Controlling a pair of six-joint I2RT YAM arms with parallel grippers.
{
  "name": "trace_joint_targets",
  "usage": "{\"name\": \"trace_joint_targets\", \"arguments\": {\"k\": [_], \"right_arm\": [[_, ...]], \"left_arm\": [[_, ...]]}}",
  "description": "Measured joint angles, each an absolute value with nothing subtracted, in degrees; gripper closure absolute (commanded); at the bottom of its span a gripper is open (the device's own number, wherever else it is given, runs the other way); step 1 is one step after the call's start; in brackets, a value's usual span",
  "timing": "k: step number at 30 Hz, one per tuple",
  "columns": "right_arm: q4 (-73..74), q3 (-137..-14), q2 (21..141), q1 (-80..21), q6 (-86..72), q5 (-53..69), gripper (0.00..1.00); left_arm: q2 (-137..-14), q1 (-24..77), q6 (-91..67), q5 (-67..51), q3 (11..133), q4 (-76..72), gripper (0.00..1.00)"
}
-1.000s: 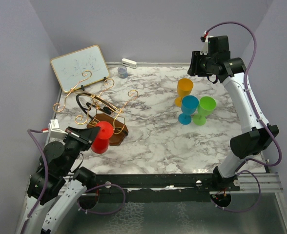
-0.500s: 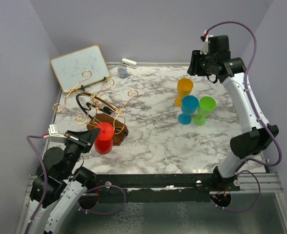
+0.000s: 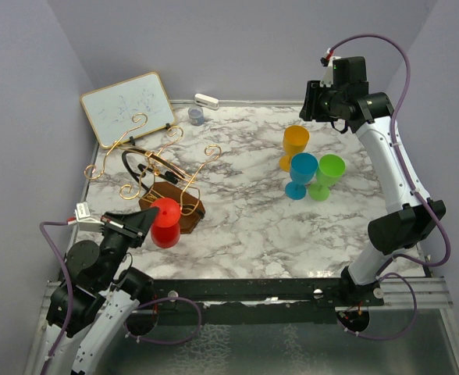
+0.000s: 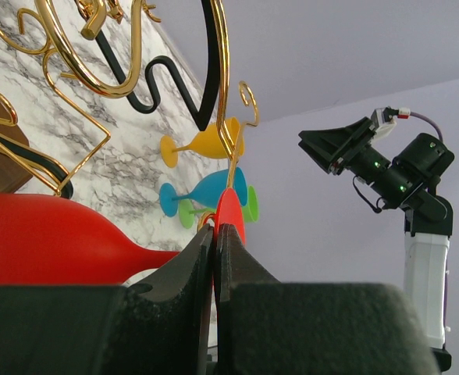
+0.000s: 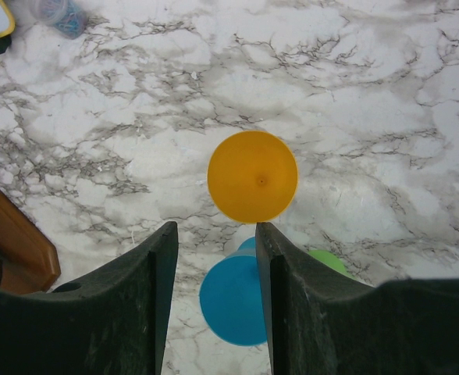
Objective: Take the wine glass off the wine glass rack
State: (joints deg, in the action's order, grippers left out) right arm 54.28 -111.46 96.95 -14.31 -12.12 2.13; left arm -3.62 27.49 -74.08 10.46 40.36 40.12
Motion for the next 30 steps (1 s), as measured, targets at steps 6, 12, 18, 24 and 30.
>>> {"name": "trace_joint_targets", "arguments": {"k": [6,12,18,24,30], "right_arm": [[54.2,-111.5,96.9,-14.3,-12.1,2.2,0.56],[54.0,-111.5,96.9,-14.3,-12.1,2.2,0.56],[53.9,-111.4,96.9,-14.3,-12.1,2.2,0.56],[53.9,-111.4,96.9,-14.3,-12.1,2.2,0.56],[53.9,-111.4,96.9,-14.3,-12.1,2.2,0.56]], "left_arm": [[-3.6,27.5,-74.3,10.5,40.4,39.9,1.0],[-3.5,27.5,-75.3,10.5,39.8,38.0,1.0],[-3.5,27.5,-76.4,10.5,38.8,36.2,1.0],[-3.9,27.5,-76.9,10.5,39.2,35.6,1.0],[-4.7,27.5,-76.9,9.9,40.1,35.2,1.0]]}}
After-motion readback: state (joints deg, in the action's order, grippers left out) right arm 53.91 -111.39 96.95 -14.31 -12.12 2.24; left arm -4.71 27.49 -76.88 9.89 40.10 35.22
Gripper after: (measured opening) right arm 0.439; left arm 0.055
